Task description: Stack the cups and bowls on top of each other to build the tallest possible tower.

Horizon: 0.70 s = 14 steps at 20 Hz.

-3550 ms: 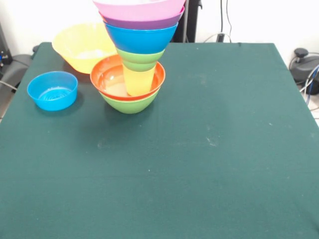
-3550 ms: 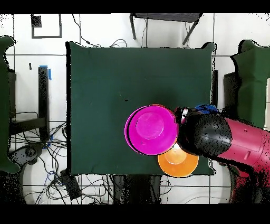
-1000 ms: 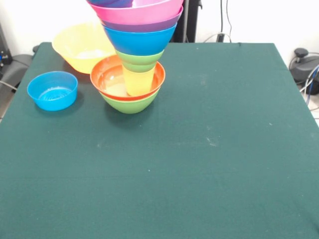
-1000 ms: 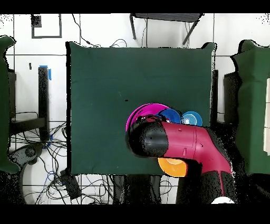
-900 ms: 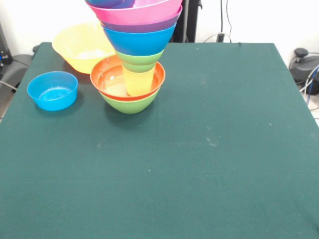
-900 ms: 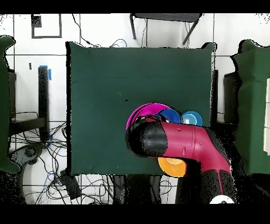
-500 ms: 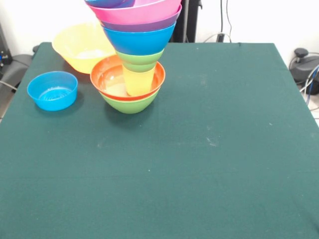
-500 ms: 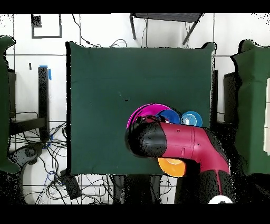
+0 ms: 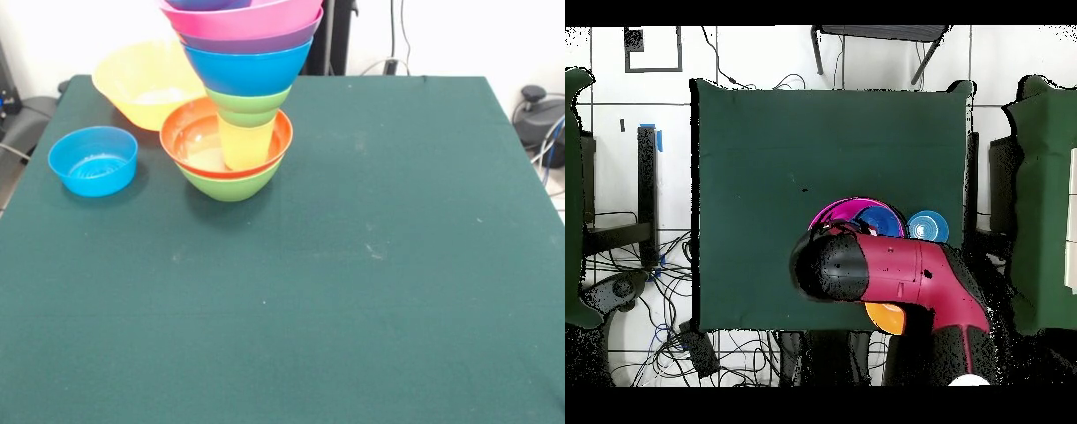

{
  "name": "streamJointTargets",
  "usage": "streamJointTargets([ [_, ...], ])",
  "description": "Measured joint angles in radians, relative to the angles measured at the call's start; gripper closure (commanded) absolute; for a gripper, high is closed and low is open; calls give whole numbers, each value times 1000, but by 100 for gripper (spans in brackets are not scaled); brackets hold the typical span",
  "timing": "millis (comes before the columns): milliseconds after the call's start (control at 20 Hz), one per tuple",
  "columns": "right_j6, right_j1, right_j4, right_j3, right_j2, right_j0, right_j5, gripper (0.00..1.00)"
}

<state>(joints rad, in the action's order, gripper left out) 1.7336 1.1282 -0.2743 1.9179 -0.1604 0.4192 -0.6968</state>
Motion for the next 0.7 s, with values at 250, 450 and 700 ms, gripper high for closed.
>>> streamJointTargets([
  [250, 0, 0, 9, 0, 11, -18, 0, 100],
  [450, 0, 0, 17, 0, 22, -27, 0, 100],
  [700, 0, 0, 25, 0, 35, -41, 0, 100],
])
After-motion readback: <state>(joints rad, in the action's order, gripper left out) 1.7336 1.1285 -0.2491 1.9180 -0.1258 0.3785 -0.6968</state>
